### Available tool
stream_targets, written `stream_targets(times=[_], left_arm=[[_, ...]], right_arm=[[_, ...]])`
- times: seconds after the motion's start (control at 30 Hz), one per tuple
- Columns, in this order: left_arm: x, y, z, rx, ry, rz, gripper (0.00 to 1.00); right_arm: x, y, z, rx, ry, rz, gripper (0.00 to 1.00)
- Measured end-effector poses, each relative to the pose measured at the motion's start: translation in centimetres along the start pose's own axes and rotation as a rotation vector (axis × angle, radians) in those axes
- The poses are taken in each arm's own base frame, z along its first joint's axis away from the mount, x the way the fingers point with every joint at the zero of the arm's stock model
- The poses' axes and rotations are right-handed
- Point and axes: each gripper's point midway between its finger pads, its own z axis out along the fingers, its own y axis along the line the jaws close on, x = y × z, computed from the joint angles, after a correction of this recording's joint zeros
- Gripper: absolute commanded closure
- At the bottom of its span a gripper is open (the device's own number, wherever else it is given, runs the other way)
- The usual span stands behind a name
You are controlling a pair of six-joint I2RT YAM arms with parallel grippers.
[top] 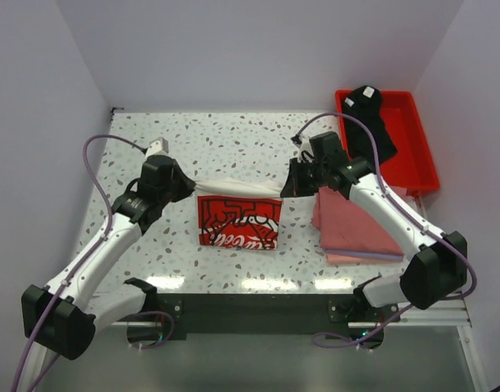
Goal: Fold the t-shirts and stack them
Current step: Fold the tshirt
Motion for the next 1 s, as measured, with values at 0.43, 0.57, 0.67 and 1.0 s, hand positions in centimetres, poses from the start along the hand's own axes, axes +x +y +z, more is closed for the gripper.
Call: stream_targets(times=[0.43, 0.57, 0.67, 1.0], left_arm=[[0.3, 2.0, 7.5, -0.121, 0.032, 0.000, 1.00], [0.4, 2.2, 9.4, -0.134, 0.047, 0.015, 1.00], [0.7, 2.5, 10.7, -0.144, 0.059, 0.017, 1.00], [1.3, 2.7, 14.1, -0.145, 0.102, 0.040, 0.76]], right_arm=[[-2.8, -3.4, 6.0, 0.056, 0.016, 0.054, 1.00], [-3.2, -4.5, 7.3, 0.083, 0.022, 0.070, 1.00], [-3.8, -5.3, 8.3, 0.101, 0.022, 0.080, 1.00], [-4.2, -8.4, 11.7, 0.163, 0.057, 0.118, 0.89]])
